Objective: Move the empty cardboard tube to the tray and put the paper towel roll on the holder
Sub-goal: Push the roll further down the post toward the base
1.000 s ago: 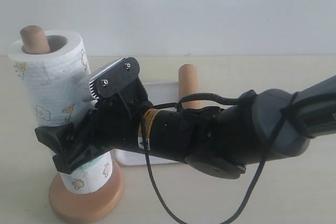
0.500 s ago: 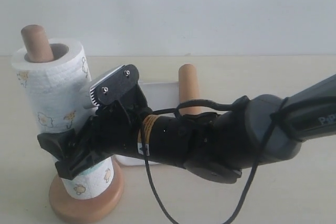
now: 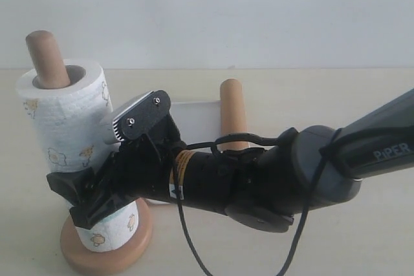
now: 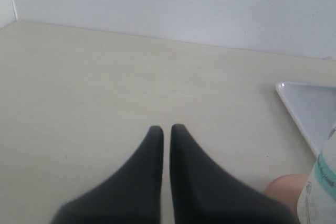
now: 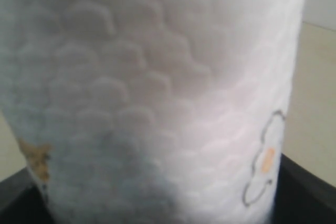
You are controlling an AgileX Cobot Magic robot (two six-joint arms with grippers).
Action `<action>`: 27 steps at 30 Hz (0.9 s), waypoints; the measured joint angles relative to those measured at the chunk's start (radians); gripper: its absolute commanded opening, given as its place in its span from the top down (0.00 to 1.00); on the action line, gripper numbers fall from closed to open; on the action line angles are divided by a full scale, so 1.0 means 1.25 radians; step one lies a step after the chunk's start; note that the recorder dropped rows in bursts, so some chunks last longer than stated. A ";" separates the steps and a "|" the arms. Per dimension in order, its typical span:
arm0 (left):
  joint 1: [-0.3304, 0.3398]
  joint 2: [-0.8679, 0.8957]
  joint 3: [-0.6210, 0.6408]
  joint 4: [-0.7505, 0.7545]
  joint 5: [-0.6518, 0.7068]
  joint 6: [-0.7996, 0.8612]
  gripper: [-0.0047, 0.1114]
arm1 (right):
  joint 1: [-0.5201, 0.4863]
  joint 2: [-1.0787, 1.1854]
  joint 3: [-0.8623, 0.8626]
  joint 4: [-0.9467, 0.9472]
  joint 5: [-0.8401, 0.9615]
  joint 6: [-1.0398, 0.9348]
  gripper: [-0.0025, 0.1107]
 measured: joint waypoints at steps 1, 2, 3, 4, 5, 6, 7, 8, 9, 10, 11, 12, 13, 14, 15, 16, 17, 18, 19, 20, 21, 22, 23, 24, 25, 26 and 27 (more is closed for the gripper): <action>0.000 0.000 0.000 0.000 0.000 0.000 0.92 | 0.000 0.000 0.000 0.002 0.000 0.000 0.21; 0.000 0.000 0.000 0.000 0.000 0.000 0.92 | 0.000 0.000 0.000 0.002 -0.001 0.000 0.18; 0.000 0.000 0.000 0.000 0.000 0.000 0.92 | 0.000 0.000 0.000 0.006 -0.003 0.000 0.17; 0.000 0.000 0.000 0.000 0.000 0.000 0.92 | 0.000 0.000 0.000 0.009 -0.005 0.000 0.16; 0.000 0.000 0.000 0.000 0.000 0.000 0.92 | 0.000 0.000 0.000 0.011 -0.008 -0.003 0.16; 0.000 0.000 0.000 0.000 0.000 0.000 0.92 | 0.000 0.000 0.000 0.012 -0.008 -0.007 0.16; 0.000 0.000 0.000 0.000 0.000 0.000 0.92 | 0.000 0.000 0.000 0.014 -0.010 -0.009 0.16; 0.000 0.000 0.000 0.000 0.000 0.000 0.92 | 0.000 0.000 0.000 0.016 -0.011 -0.011 0.16; 0.000 0.000 0.000 0.000 0.000 0.000 0.92 | 0.000 0.000 0.000 0.016 -0.011 -0.013 0.16; 0.000 0.000 0.000 0.000 0.000 0.000 0.92 | 0.000 0.000 0.000 0.016 -0.012 -0.014 0.16; 0.000 0.000 0.000 0.000 0.000 0.000 0.92 | 0.000 0.000 0.000 0.016 -0.012 -0.014 0.16; 0.000 0.000 0.000 0.000 0.000 0.000 0.92 | 0.000 0.000 0.000 0.017 -0.012 -0.014 0.16; 0.000 0.000 0.000 0.000 0.000 0.000 0.92 | 0.000 0.000 0.000 0.017 -0.012 -0.014 0.16; 0.000 0.000 0.000 0.000 0.000 0.000 0.92 | 0.000 0.000 0.000 0.017 -0.012 -0.014 0.16; 0.000 0.000 0.000 0.000 0.000 0.000 0.92 | 0.000 0.000 0.000 0.017 -0.012 -0.016 0.16; 0.000 0.000 0.000 0.000 0.000 0.000 0.92 | 0.000 0.000 0.000 0.017 -0.012 -0.016 0.16; 0.000 0.000 0.000 0.000 0.000 0.000 0.92 | 0.000 0.000 0.000 0.017 -0.016 -0.017 0.16; 0.000 0.000 0.000 0.000 0.000 0.000 0.92 | 0.000 -0.002 0.000 0.017 -0.019 -0.017 0.16; 0.000 0.000 0.000 0.000 0.000 0.000 0.92 | 0.000 -0.001 0.000 0.017 -0.023 -0.017 0.16; 0.000 0.000 0.000 0.000 0.000 0.000 0.92 | 0.000 -0.003 0.000 0.017 -0.024 -0.017 0.16; 0.000 0.000 0.000 0.000 0.000 0.000 0.92 | 0.000 -0.004 0.000 0.017 -0.026 -0.017 0.16; 0.000 0.000 0.000 0.000 0.000 0.000 0.92 | 0.000 -0.004 0.000 0.017 -0.027 -0.017 0.16; 0.000 0.000 0.000 0.000 0.000 0.000 0.92 | 0.000 -0.004 0.000 0.017 -0.027 -0.017 0.16; 0.000 0.000 0.000 0.000 0.000 0.000 0.92 | 0.000 -0.004 0.000 0.017 -0.029 -0.017 0.16; 0.000 0.000 0.000 0.000 0.000 0.000 0.92 | 0.000 -0.004 0.000 0.019 -0.029 -0.017 0.16; 0.000 0.000 0.000 0.000 0.000 0.000 0.92 | 0.000 -0.004 0.000 0.019 -0.029 -0.015 0.16; 0.000 0.000 0.000 0.000 0.000 0.000 0.92 | 0.000 -0.004 0.000 0.019 -0.029 -0.015 0.16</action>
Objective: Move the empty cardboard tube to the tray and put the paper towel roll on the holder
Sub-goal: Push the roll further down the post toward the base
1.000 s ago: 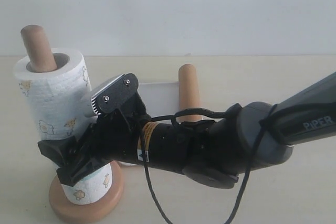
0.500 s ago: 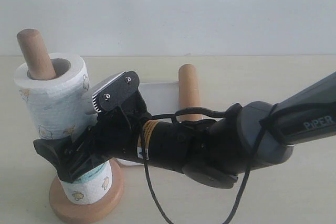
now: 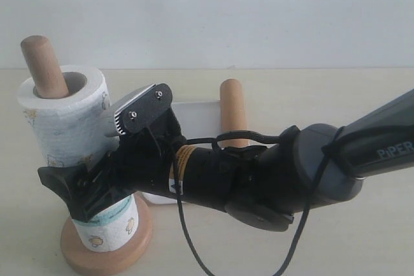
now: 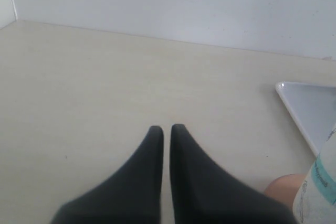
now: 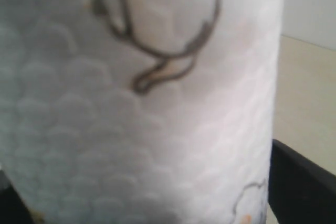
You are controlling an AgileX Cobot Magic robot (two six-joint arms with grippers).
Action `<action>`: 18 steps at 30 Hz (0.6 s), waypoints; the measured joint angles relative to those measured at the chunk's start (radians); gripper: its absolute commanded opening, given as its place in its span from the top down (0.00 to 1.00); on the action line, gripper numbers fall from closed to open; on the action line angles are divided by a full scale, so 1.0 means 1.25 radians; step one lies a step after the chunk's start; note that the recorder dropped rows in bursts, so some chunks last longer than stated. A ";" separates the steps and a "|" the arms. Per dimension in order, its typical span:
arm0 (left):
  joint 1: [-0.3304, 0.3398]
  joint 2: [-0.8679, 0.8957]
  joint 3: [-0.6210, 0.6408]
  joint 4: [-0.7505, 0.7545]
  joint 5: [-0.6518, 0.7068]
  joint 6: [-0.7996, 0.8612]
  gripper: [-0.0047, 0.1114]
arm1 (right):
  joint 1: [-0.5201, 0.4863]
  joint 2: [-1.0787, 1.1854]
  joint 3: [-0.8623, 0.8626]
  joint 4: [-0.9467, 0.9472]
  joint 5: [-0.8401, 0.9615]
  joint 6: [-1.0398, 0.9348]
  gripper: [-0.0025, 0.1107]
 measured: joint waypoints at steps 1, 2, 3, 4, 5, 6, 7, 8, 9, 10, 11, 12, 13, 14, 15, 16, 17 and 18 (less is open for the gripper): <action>0.000 0.000 0.000 0.000 0.000 0.000 0.92 | 0.000 0.000 0.000 0.000 0.000 0.000 0.16; 0.000 0.000 0.000 0.000 0.000 0.000 0.92 | 0.000 0.000 0.000 0.000 0.000 0.000 0.16; 0.000 0.000 0.000 0.000 0.000 0.000 0.92 | 0.000 0.000 0.000 0.000 0.000 0.002 0.16; 0.000 0.000 0.000 0.000 0.000 0.000 0.92 | 0.000 0.000 0.000 0.000 0.000 0.004 0.15; 0.000 0.000 0.000 0.000 0.000 0.000 0.92 | 0.000 0.000 0.000 0.000 0.000 0.007 0.14; 0.000 0.000 0.000 0.000 0.000 0.000 0.92 | 0.000 0.000 0.000 0.000 0.000 0.011 0.13; 0.000 0.000 0.000 0.000 0.000 0.000 0.92 | 0.000 0.000 0.000 0.000 0.000 0.013 0.10; 0.000 0.000 0.000 0.000 0.000 0.000 0.92 | 0.000 0.000 0.000 0.002 0.000 0.013 0.08; 0.000 0.000 0.000 0.000 0.000 0.000 0.92 | 0.000 0.000 0.000 0.002 0.000 0.015 0.05; 0.000 0.000 0.000 0.000 0.000 0.000 0.92 | 0.000 0.000 0.000 0.002 0.000 0.017 0.05; 0.000 0.000 0.000 0.000 0.000 0.000 0.92 | 0.000 0.000 0.000 0.002 0.000 0.019 0.05; 0.000 0.000 0.000 0.000 0.000 0.000 0.92 | 0.000 0.000 0.000 0.002 0.000 0.019 0.05; 0.000 0.000 0.000 0.000 0.000 0.000 0.92 | 0.000 0.000 0.000 0.002 0.000 0.019 0.05; 0.000 0.000 0.000 0.000 0.000 0.000 0.92 | 0.000 0.000 0.000 0.002 0.000 0.019 0.05; 0.000 0.000 0.000 0.000 0.000 0.000 0.92 | 0.000 0.000 0.000 0.002 0.005 0.019 0.05; 0.000 0.000 0.000 0.000 0.000 0.000 0.92 | 0.000 0.000 0.000 0.003 0.008 0.019 0.05; 0.000 0.000 0.000 0.000 0.000 0.000 0.92 | 0.000 0.000 0.000 0.003 0.009 0.019 0.05; 0.000 0.000 0.000 0.000 0.000 0.000 0.92 | 0.000 0.000 0.000 0.003 0.011 0.019 0.05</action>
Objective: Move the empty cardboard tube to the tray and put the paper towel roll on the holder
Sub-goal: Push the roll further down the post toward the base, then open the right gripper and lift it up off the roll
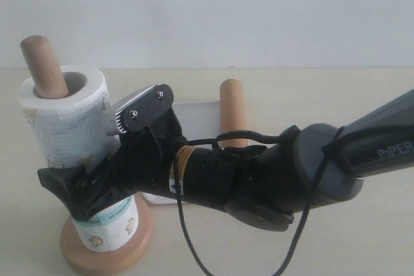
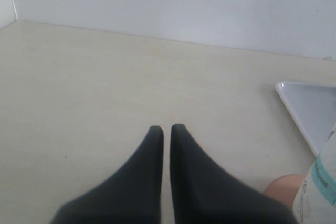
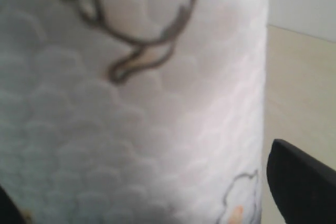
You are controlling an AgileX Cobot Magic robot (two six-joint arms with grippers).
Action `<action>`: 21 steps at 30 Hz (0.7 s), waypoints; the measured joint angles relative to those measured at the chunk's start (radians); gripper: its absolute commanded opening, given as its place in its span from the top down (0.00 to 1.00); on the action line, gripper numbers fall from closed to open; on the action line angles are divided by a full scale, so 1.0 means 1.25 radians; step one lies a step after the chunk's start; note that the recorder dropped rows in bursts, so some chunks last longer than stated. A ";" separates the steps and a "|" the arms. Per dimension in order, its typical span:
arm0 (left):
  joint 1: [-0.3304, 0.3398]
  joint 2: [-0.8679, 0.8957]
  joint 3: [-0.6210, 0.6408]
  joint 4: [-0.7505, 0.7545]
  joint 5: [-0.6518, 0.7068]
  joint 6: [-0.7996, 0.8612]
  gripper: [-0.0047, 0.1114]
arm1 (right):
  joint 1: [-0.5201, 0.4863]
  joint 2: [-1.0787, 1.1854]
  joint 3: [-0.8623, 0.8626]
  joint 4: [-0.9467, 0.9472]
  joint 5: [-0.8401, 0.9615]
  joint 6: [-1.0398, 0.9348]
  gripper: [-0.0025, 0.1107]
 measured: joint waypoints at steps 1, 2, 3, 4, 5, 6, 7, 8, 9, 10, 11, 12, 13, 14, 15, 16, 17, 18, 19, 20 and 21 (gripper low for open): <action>0.000 0.000 0.000 0.000 0.000 0.000 0.92 | 0.000 0.000 0.000 0.000 0.000 0.000 0.05; 0.000 0.000 0.000 0.000 0.000 0.000 0.92 | 0.000 0.000 0.000 0.000 0.000 0.000 0.05; 0.000 0.000 0.000 0.000 0.000 0.000 0.92 | 0.000 0.000 0.000 0.000 0.000 0.000 0.05; 0.000 0.000 0.000 0.000 0.000 0.000 0.92 | 0.000 0.000 0.000 0.000 0.000 0.000 0.05; 0.000 0.000 0.000 0.000 0.000 0.000 0.92 | 0.000 0.000 0.000 0.000 -0.003 0.000 0.05; 0.000 0.000 0.000 0.000 0.000 0.000 0.92 | 0.000 0.000 0.000 0.000 -0.006 0.000 0.05; 0.000 0.000 0.000 0.000 0.000 0.000 0.92 | 0.000 0.000 0.000 0.000 -0.010 0.000 0.05; 0.000 0.000 0.000 0.000 0.000 0.000 0.92 | 0.000 0.000 0.000 0.000 -0.016 0.000 0.05; 0.000 0.000 0.000 0.000 0.000 0.000 0.92 | 0.000 -0.002 0.000 0.000 -0.018 0.000 0.05; 0.000 0.000 0.000 0.000 0.000 0.000 0.92 | 0.000 -0.002 0.000 0.002 -0.018 0.000 0.05; 0.000 0.000 0.000 0.000 0.000 0.000 0.92 | 0.000 -0.007 0.000 0.002 -0.019 0.000 0.05; 0.000 0.000 0.000 0.000 0.000 0.000 0.92 | 0.000 -0.016 0.000 0.002 -0.017 0.000 0.05; 0.000 0.000 0.000 0.000 0.000 0.000 0.92 | 0.000 -0.030 0.000 0.002 -0.015 0.002 0.05; 0.000 0.000 0.000 0.000 0.000 0.000 0.92 | 0.000 -0.044 0.000 0.002 -0.003 0.004 0.05; 0.000 0.000 0.000 0.000 0.000 0.000 0.92 | 0.000 -0.059 0.000 0.000 0.011 0.005 0.05; 0.000 0.000 0.000 0.000 0.000 0.000 0.92 | 0.000 -0.071 0.000 0.000 0.031 0.005 0.05; 0.000 0.000 0.000 0.000 0.000 0.000 0.92 | 0.000 -0.087 0.000 -0.001 0.048 0.007 0.05; 0.000 0.000 0.000 0.000 0.000 0.000 0.92 | 0.000 -0.097 0.000 -0.003 0.052 0.008 0.05; 0.000 0.000 0.000 0.000 0.000 0.000 0.92 | 0.000 -0.106 0.000 -0.006 0.056 0.008 0.05; 0.000 0.000 0.000 0.000 0.000 0.000 0.92 | 0.000 -0.117 0.000 -0.008 0.059 0.012 0.05; 0.000 0.000 0.000 0.000 0.000 0.000 0.92 | 0.000 -0.129 0.000 -0.016 0.062 0.021 0.05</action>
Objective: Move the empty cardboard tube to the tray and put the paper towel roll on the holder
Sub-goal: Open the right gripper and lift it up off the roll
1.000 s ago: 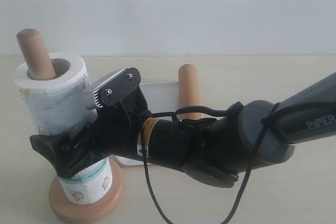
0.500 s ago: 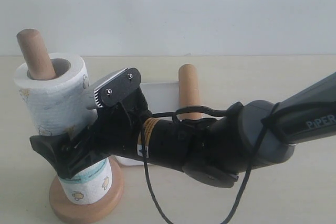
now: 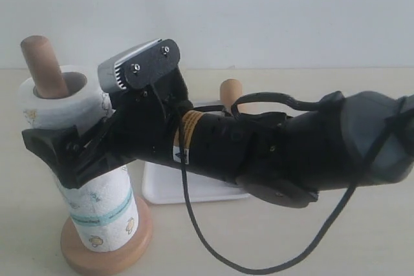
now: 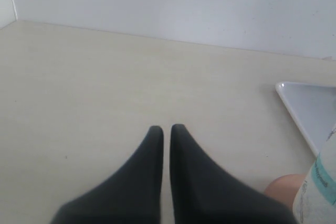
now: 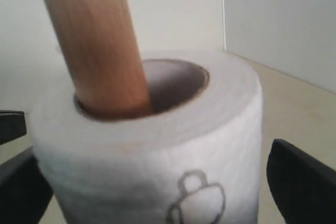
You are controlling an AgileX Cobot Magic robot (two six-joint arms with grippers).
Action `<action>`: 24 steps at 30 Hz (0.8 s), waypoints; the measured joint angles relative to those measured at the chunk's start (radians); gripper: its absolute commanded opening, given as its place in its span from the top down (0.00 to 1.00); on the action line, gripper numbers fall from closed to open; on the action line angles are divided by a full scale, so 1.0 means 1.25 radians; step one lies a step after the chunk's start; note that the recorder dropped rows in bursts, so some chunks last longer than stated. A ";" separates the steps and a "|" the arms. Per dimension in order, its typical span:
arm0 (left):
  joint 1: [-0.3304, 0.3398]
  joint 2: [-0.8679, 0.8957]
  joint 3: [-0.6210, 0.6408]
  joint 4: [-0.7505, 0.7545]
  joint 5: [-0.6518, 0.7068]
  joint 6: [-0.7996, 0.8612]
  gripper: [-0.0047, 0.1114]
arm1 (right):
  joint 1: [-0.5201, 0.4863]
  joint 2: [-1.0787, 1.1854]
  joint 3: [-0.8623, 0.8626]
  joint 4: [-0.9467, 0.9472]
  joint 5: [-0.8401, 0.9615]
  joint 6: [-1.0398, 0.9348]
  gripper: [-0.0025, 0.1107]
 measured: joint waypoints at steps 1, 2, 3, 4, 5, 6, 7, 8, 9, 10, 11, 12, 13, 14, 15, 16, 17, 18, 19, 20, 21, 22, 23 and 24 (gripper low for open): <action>0.000 0.000 0.000 0.000 0.000 0.000 0.92 | 0.000 -0.006 0.000 -0.015 0.001 0.010 0.05; 0.000 0.000 0.000 0.000 0.000 0.000 0.92 | 0.000 -0.015 0.000 -0.032 0.001 0.032 0.05; 0.000 0.000 0.000 0.000 0.000 0.000 0.92 | 0.000 -0.021 0.000 -0.046 0.001 0.046 0.05; 0.000 0.000 0.000 0.000 0.000 0.000 0.92 | 0.000 -0.028 0.000 -0.066 0.001 0.064 0.05; 0.000 0.000 0.000 0.000 0.000 0.000 0.92 | 0.000 -0.036 0.000 -0.080 0.003 0.072 0.05; 0.000 0.000 0.000 0.000 0.000 0.000 0.92 | 0.000 -0.043 0.000 -0.090 0.003 0.073 0.05; 0.000 0.000 0.000 0.000 0.000 0.000 0.92 | 0.000 -0.050 0.000 -0.098 0.003 0.078 0.05; 0.000 0.000 0.000 0.000 0.000 0.000 0.92 | 0.000 -0.056 0.000 -0.101 0.004 0.079 0.05; 0.000 0.000 0.000 0.000 0.000 0.000 0.92 | 0.000 -0.064 0.000 -0.105 0.004 0.083 0.05; 0.000 0.000 0.000 0.000 0.000 0.000 0.92 | 0.000 -0.072 0.000 -0.106 0.006 0.084 0.05; 0.000 0.000 0.000 0.000 0.000 0.000 0.92 | 0.000 -0.080 0.000 -0.106 0.008 0.084 0.05; 0.000 0.000 0.000 0.000 0.000 0.000 0.92 | 0.000 -0.088 0.000 -0.106 0.015 0.086 0.05; 0.000 0.000 0.000 0.000 0.000 0.000 0.92 | 0.000 -0.098 0.000 -0.106 0.025 0.086 0.05; 0.000 0.000 0.000 0.000 0.000 0.000 0.92 | 0.000 -0.107 0.000 -0.106 0.035 0.086 0.05; 0.000 0.000 0.000 0.000 0.000 0.000 0.92 | 0.000 -0.118 0.000 -0.106 0.052 0.086 0.05; 0.000 0.000 0.000 0.000 0.000 0.000 0.92 | 0.000 -0.129 0.000 -0.106 0.070 0.086 0.05; 0.000 0.000 0.000 0.000 0.000 0.000 0.92 | 0.000 -0.137 0.000 -0.106 0.089 0.086 0.05; 0.000 0.000 0.000 0.000 0.000 0.000 0.92 | 0.000 -0.148 0.000 -0.106 0.107 0.086 0.05; 0.000 0.000 0.000 0.000 0.000 0.000 0.92 | 0.000 -0.158 0.000 -0.106 0.124 0.086 0.05; 0.000 0.000 0.000 0.000 0.000 0.000 0.92 | 0.000 -0.167 0.000 -0.106 0.136 0.086 0.05; 0.000 0.000 0.000 0.000 0.000 0.000 0.92 | 0.000 -0.180 0.000 -0.106 0.153 0.086 0.05; 0.000 0.000 0.000 0.000 0.000 0.000 0.92 | 0.000 -0.188 0.000 -0.106 0.161 0.086 0.05; 0.000 0.000 0.000 0.000 0.000 0.000 0.92 | 0.000 -0.199 0.000 -0.106 0.168 0.086 0.05; 0.000 0.000 0.000 0.000 0.000 0.000 0.92 | 0.000 -0.210 0.000 -0.106 0.172 0.086 0.05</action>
